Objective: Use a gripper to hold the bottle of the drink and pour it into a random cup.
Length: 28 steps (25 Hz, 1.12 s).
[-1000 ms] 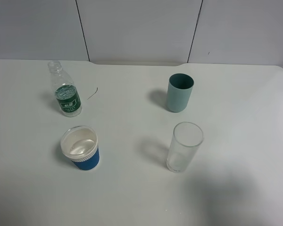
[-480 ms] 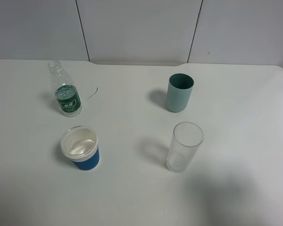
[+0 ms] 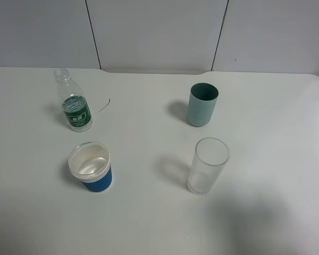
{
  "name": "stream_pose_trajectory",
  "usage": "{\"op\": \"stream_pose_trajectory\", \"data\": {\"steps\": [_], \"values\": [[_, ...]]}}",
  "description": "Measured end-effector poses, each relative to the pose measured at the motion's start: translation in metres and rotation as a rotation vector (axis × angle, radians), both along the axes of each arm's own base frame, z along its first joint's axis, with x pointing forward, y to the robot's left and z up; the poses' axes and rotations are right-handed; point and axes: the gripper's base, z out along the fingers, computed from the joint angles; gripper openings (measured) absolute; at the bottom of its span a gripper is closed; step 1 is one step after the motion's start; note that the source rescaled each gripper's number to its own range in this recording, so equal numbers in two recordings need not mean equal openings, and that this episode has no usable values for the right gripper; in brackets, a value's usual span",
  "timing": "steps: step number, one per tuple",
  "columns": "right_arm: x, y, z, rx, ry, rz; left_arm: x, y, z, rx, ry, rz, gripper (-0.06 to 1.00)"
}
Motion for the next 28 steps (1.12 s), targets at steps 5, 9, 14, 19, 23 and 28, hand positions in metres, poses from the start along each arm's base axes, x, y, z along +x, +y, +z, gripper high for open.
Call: {"op": "stream_pose_trajectory", "data": {"steps": [5,9,14,19,23,28], "values": [[0.000,0.000,0.000,0.000,0.000,0.000,0.008,0.001,-0.018,-0.006,0.071,0.000,0.83],[0.000,0.000,0.000,0.000,0.000,0.000,0.018,0.001,-0.031,-0.010,0.103,-0.002,0.83],[0.000,0.000,0.000,0.000,0.000,0.000,0.029,0.002,-0.050,-0.015,0.154,-0.004,0.83],[0.000,0.000,0.000,0.000,0.000,0.000,0.033,0.002,-0.055,-0.015,0.158,-0.005,0.83],[0.000,0.000,0.000,0.000,0.000,0.000,0.033,0.002,-0.055,-0.015,0.158,-0.005,0.83],[0.000,0.000,0.000,0.000,0.000,0.000,0.033,0.002,-0.055,-0.015,0.158,-0.005,0.83]]}}
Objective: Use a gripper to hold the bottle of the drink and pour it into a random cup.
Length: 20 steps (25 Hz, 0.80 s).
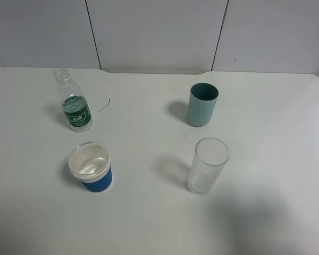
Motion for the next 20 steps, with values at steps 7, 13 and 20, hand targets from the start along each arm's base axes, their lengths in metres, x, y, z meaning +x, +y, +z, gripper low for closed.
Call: {"op": "stream_pose_trajectory", "data": {"steps": [7,13,20], "values": [[0.0000,0.0000,0.0000,0.000,0.000,0.000,0.0000,-0.0002,0.0000,-0.002,0.000,-0.001,0.83],[0.0000,0.0000,0.0000,0.000,0.000,0.000,0.0001,-0.0008,0.0000,0.000,0.000,-0.010,0.83],[0.0000,0.0000,0.0000,0.000,0.000,0.000,0.0002,-0.0018,0.0000,0.008,0.001,-0.027,0.83]]}}
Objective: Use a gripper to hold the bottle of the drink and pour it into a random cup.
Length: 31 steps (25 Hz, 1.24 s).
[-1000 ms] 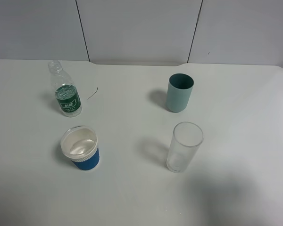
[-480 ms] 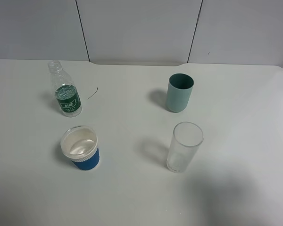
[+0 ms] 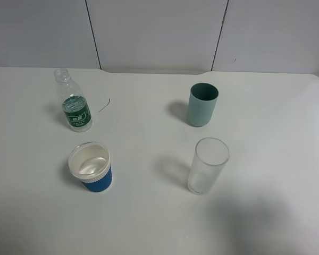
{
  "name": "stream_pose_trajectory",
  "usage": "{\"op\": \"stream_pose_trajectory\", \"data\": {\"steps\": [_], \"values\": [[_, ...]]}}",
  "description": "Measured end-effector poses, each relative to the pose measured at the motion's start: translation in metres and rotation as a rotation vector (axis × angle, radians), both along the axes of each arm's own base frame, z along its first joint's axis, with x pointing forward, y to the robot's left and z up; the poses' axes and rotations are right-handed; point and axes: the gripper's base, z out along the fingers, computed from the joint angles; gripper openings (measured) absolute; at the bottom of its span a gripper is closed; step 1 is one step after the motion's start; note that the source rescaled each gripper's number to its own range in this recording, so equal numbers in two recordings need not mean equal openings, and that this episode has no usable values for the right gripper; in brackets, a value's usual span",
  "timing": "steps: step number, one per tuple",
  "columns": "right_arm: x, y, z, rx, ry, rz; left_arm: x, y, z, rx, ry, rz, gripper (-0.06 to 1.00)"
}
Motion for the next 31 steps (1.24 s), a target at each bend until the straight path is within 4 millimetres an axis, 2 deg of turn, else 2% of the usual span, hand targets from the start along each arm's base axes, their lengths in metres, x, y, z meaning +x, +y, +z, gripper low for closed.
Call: {"op": "stream_pose_trajectory", "data": {"steps": [31], "values": [[0.0000,0.0000,0.0000,0.000,0.000,0.000,0.0001,-0.0005,0.0002,-0.002,-0.002,-0.005,0.83]]}}
